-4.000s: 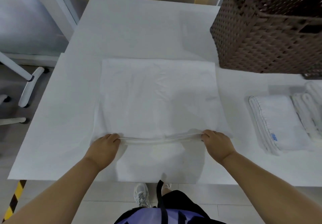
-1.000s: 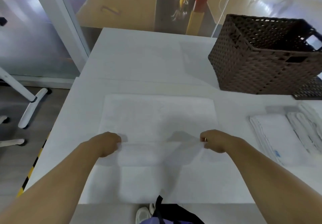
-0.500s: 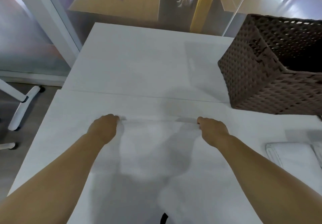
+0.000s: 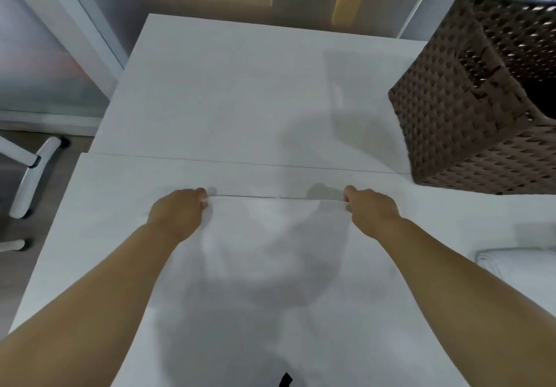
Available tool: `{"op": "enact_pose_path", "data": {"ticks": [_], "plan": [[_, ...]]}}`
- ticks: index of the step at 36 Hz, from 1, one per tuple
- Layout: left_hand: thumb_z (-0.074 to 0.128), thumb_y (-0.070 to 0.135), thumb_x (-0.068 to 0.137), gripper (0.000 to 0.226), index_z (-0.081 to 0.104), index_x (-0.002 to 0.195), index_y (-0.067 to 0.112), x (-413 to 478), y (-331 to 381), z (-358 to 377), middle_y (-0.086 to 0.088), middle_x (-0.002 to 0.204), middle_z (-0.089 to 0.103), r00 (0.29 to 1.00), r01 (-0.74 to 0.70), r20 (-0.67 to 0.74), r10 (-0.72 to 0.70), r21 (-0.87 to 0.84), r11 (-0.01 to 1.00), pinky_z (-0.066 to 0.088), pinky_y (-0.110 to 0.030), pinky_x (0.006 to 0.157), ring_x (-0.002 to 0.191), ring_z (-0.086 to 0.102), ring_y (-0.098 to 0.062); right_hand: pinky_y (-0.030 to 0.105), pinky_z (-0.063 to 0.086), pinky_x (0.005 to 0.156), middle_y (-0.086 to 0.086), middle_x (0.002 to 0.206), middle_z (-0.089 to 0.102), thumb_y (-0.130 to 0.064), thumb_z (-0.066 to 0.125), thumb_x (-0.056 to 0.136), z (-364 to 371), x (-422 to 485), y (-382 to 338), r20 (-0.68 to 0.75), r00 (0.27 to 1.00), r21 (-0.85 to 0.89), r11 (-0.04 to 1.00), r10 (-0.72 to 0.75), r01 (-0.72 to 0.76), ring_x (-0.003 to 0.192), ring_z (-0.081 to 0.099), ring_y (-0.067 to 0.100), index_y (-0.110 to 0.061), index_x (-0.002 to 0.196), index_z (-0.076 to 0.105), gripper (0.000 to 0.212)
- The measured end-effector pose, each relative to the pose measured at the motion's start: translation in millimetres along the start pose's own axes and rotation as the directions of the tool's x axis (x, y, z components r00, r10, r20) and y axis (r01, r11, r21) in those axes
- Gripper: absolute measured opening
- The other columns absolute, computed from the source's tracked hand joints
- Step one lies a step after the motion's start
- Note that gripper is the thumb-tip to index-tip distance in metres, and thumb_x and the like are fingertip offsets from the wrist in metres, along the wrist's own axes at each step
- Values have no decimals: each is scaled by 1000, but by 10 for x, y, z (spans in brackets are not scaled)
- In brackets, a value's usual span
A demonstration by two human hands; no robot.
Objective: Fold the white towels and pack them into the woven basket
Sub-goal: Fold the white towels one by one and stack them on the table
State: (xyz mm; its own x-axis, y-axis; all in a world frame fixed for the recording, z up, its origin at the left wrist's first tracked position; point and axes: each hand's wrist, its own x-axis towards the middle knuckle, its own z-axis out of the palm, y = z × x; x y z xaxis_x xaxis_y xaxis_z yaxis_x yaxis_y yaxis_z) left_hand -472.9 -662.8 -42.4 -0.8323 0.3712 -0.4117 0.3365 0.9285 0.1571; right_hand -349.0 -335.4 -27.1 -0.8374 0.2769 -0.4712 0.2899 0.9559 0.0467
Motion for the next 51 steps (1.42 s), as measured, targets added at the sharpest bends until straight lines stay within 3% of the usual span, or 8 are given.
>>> {"op": "enact_pose_path", "data": {"ticks": [11, 17, 25, 31, 36, 41, 46, 51], "plan": [[55, 10, 87, 50, 47, 136, 18, -88, 232, 276, -5, 135, 48, 915, -331, -214, 343, 87, 939, 25, -47, 110, 128, 41, -29, 47, 40, 88, 11, 116, 60, -17, 72, 79, 401, -485, -239, -411, 912, 136, 990, 15, 45, 111, 54, 33, -8, 107, 66, 29], [38, 22, 97, 45, 38, 141, 28, -175, 285, 413, 5, 144, 39, 955, -260, -127, 267, 70, 963, 14, -41, 116, 133, 32, -18, 45, 9, 115, 9, 159, -8, -43, 30, 100, 704, -762, -609, 122, 989, 85, 994, -81, 71, 147, -2, 24, -10, 151, 11, 63], [34, 39, 99, 34, 57, 118, 22, -434, 159, 389, -2, 109, 58, 988, -120, -86, 126, 75, 990, 39, -36, 80, 98, 55, -25, 57, -5, 113, 6, 154, -30, -22, 25, 103, 585, -447, -617, 128, 966, -11, 974, -224, 227, 143, -24, 27, -7, 149, -13, 62], [35, 47, 97, 35, 53, 88, 18, -570, 139, 396, 2, 82, 52, 997, -83, 0, 83, 28, 996, 39, -30, 64, 82, 60, -24, 59, -10, 112, -4, 157, -23, -30, 29, 103, 329, 24, -579, 39, 978, -8, 978, -207, 207, 141, -26, 33, -39, 149, -1, 56], [32, 60, 93, 44, 44, 69, 26, -564, 277, 348, 6, 70, 46, 988, -63, 148, 54, 59, 996, 39, -28, 62, 68, 49, -18, 54, 2, 115, 5, 159, -14, -35, 32, 102, 239, 112, -623, -74, 995, -25, 998, -67, 65, 144, -16, 33, -31, 151, 8, 55], [38, 61, 90, 41, 44, 72, 25, -463, 432, 376, 6, 75, 49, 998, 44, 46, -39, -106, 993, 40, -31, 62, 76, 57, -21, 44, 13, 116, 8, 159, -5, -36, 43, 98, 371, -167, -658, -131, 991, 189, 982, 10, 15, 145, -2, 30, -20, 151, 13, 62], [59, 49, 86, 54, 48, 124, 12, -286, 549, 415, -5, 112, 58, 989, 146, 24, -148, -362, 920, 44, -32, 80, 103, 57, -24, 40, 33, 102, 11, 148, 21, -41, 55, 91, 601, -492, -630, -122, 980, 375, 921, 159, -103, 132, 25, 31, -12, 145, 19, 70], [66, 35, 85, 43, 53, 118, 11, -186, 652, 411, -2, 102, 61, 969, 249, 113, -222, -473, 845, 44, -28, 76, 96, 59, -23, 42, 45, 93, 10, 125, 48, -45, 61, 87, 650, -519, -609, 62, 945, 594, 749, 322, -294, 116, 46, 28, -8, 128, 38, 60]]}}
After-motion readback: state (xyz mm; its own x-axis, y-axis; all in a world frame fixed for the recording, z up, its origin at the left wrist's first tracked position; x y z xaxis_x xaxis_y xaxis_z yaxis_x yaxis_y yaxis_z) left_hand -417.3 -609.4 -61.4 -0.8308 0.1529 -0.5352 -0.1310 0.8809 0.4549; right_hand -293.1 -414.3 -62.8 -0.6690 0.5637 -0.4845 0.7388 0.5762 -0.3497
